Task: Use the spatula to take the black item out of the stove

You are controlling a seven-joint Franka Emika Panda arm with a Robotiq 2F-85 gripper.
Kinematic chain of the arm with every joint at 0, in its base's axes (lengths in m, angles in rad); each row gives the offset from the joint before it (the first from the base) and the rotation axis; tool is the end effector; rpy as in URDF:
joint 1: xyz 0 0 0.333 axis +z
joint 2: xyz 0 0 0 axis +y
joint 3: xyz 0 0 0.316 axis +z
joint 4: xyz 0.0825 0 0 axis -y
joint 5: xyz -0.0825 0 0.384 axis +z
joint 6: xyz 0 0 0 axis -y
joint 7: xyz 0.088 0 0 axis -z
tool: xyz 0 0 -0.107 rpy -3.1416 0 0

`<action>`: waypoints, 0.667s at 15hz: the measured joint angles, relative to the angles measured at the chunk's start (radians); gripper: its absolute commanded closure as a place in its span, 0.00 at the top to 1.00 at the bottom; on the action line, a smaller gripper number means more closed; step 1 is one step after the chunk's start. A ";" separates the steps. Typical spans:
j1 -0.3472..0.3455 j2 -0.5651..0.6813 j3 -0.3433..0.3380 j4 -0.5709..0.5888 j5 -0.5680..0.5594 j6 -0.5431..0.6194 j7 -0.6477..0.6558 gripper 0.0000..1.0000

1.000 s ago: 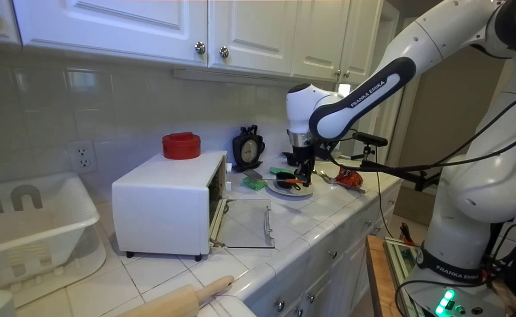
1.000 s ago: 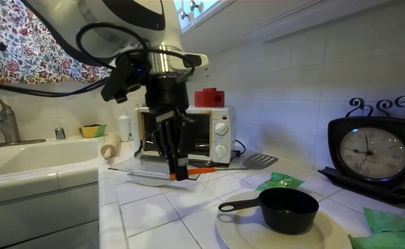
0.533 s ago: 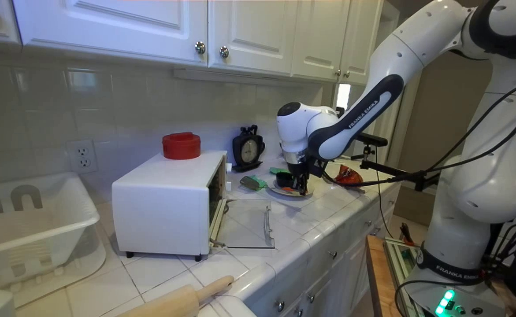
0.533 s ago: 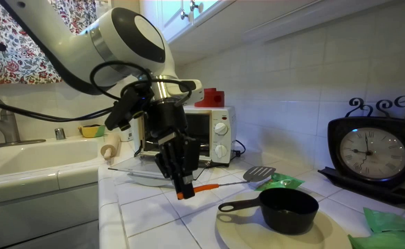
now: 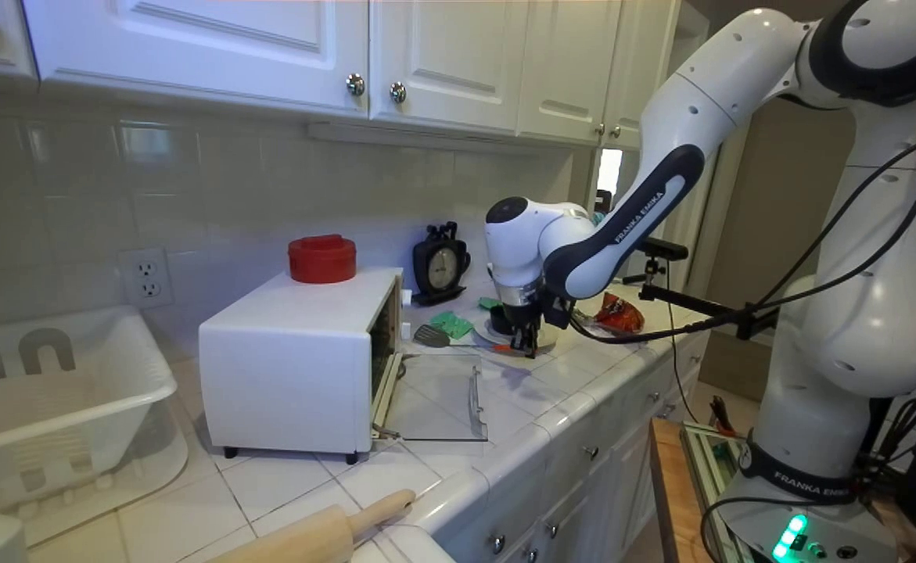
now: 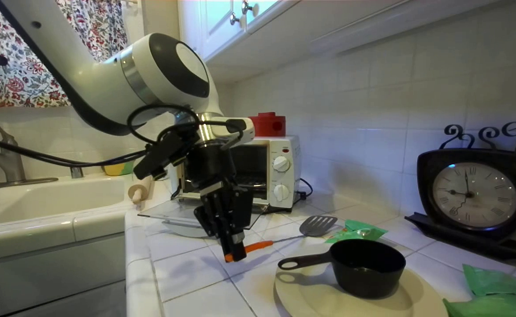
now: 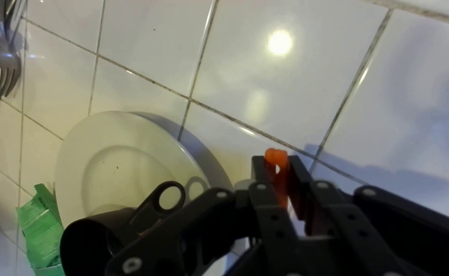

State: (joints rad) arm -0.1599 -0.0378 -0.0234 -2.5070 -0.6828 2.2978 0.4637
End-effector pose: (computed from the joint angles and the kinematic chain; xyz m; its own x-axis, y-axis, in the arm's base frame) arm 0.4365 -0.0946 0.2854 0.9862 -0.1542 -0.0598 -0.1087 -0.8767 0.4685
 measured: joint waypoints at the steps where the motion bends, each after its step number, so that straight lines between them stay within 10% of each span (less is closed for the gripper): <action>1: 0.003 0.004 -0.003 0.002 0.000 0.009 0.000 0.48; 10: 0.051 -0.061 -0.005 0.022 0.115 -0.014 -0.049 1.00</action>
State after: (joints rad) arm -0.1087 -0.0989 -0.0288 -2.4845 -0.5677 2.2834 0.4143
